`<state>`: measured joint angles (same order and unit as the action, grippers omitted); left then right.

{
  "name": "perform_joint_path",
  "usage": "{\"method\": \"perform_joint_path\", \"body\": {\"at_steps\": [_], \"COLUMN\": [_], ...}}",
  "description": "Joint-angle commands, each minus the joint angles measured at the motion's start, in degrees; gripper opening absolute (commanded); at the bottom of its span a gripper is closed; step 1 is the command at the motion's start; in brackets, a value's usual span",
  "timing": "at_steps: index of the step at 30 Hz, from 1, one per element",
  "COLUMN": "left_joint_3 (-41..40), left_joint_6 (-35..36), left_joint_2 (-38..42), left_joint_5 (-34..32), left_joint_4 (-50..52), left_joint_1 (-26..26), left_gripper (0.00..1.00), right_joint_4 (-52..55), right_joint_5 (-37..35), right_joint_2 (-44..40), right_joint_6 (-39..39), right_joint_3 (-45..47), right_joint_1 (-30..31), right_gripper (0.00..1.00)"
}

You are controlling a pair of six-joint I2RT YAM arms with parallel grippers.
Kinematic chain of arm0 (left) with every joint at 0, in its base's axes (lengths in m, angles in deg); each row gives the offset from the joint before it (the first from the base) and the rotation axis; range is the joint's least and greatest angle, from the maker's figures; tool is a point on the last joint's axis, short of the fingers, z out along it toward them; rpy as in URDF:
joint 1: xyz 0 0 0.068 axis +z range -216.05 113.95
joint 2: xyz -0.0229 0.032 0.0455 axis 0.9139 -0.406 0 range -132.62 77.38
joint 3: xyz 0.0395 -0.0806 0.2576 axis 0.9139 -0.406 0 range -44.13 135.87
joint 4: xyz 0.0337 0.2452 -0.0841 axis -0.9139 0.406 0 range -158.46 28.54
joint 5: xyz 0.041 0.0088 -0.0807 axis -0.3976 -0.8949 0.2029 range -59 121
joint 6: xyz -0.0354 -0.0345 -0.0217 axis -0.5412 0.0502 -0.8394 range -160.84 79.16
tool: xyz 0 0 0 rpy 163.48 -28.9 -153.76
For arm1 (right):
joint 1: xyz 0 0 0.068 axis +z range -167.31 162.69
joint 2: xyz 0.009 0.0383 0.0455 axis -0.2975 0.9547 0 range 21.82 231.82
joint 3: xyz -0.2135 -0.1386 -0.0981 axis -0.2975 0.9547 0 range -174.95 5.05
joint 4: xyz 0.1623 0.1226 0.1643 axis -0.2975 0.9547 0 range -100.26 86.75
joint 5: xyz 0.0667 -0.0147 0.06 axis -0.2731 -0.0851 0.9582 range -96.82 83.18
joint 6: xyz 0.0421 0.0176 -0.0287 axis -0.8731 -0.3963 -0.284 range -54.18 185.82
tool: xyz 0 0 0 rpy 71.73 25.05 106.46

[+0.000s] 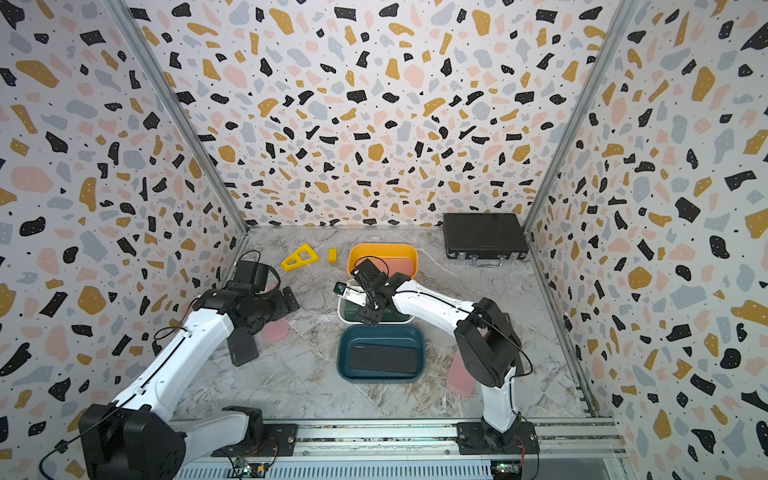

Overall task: Place the pencil cases by color into the storage box
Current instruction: Place the pencil case at the storage box, then pick up the pencil case from the center of the board.

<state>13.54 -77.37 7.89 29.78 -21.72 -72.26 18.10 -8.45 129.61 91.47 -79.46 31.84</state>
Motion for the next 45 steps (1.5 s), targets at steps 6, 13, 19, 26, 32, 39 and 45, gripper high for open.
{"method": "perform_joint_path", "body": {"at_steps": [6,13,19,26,32,39,45], "left_joint_3": [5.53,8.78,12.26,15.31,17.10,17.60,18.02], "left_joint_6": [2.52,6.18,9.66,10.65,10.89,10.75,10.66], "left_joint_2": [-7.39,-17.23,-26.34,-31.41,-34.34,-37.22,-39.09], "left_joint_5": [-1.62,1.62,3.37,3.42,1.55,-0.26,0.03], "left_joint_4": [4.88,2.41,-0.38,-1.81,-1.63,-2.05,-3.01], "left_joint_1": [6.93,13.51,15.60,15.58,15.60,15.58,15.57], "left_gripper": [1.00,1.00,1.00,1.00,1.00,1.00,1.00], "right_joint_4": [0.12,-1.58,-3.02,-5.28,-6.80,-7.51,-7.71], "right_joint_5": [0.83,0.91,0.43,-0.54,-0.80,-0.57,-0.57], "right_joint_2": [-8.44,-14.96,-20.09,-23.35,-24.03,-24.55,-24.95], "right_joint_6": [-6.17,-13.43,-17.65,-18.97,-19.06,-19.32,-20.05], "right_joint_3": [3.31,8.77,13.99,18.72,20.97,22.81,23.29], "right_joint_1": [0.25,0.22,0.21,0.26,0.25,0.19,0.25], "right_gripper": [0.87,0.87,0.88,0.89,0.89,0.89,0.89]}}
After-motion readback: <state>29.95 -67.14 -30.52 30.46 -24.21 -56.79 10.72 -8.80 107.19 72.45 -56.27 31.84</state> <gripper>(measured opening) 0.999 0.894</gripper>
